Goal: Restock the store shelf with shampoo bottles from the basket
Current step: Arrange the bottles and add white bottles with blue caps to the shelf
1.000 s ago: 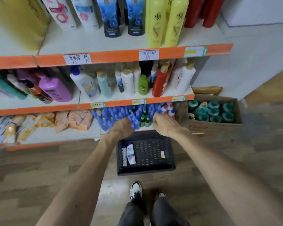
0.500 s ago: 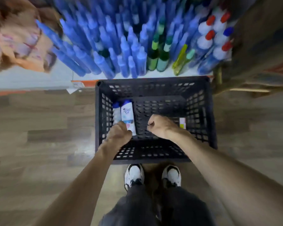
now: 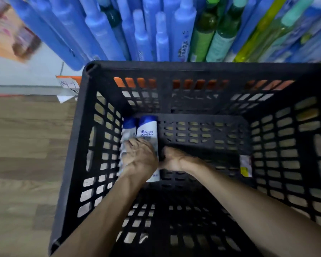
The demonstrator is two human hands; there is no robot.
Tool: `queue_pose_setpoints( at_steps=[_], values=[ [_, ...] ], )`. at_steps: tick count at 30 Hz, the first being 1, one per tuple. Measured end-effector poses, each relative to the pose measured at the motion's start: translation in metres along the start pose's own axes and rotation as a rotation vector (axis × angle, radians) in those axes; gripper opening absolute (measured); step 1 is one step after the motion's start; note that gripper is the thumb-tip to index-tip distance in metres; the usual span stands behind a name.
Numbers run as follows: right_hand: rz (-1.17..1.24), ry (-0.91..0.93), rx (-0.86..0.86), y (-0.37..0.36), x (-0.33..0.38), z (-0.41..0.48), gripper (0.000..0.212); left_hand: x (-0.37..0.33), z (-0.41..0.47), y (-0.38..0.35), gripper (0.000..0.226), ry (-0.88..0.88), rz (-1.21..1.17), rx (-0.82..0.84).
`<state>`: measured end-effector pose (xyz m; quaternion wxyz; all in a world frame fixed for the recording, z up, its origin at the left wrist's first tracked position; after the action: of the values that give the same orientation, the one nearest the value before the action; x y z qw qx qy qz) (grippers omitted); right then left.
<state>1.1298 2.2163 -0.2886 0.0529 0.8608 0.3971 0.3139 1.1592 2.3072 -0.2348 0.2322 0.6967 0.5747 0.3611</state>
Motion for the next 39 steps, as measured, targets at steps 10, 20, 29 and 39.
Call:
queue_pose_setpoints(
  at_steps=[10,20,29,39],
  values=[
    [0.382,-0.011,0.073,-0.006,0.004,0.000,0.019,0.024,0.026,0.001,0.092,0.067,-0.188,-0.024],
    [0.562,-0.130,-0.132,-0.002,-0.020,0.011,0.039,0.032,0.034,-0.033,0.063,0.019,-0.698,0.237],
    [0.461,-0.198,-0.352,0.014,-0.024,0.014,0.075,0.033,0.038,-0.035,0.046,0.130,-0.993,0.267],
    [0.418,-0.196,-0.262,0.027,-0.031,0.006,0.068,0.024,0.032,-0.035,0.025,0.098,-1.100,0.256]
  ],
)
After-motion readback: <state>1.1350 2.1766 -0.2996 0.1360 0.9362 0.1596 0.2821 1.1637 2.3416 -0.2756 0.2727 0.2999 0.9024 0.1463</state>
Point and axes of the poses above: each hand's wrist, its own z-axis towards the middle knuckle, its own y-axis out of the back of the hand, x = y × z, the point moved 7 cm from there along z, towards the middle knuckle, and after that the axes turned 4 degrees about z, right-handed, at the moved point
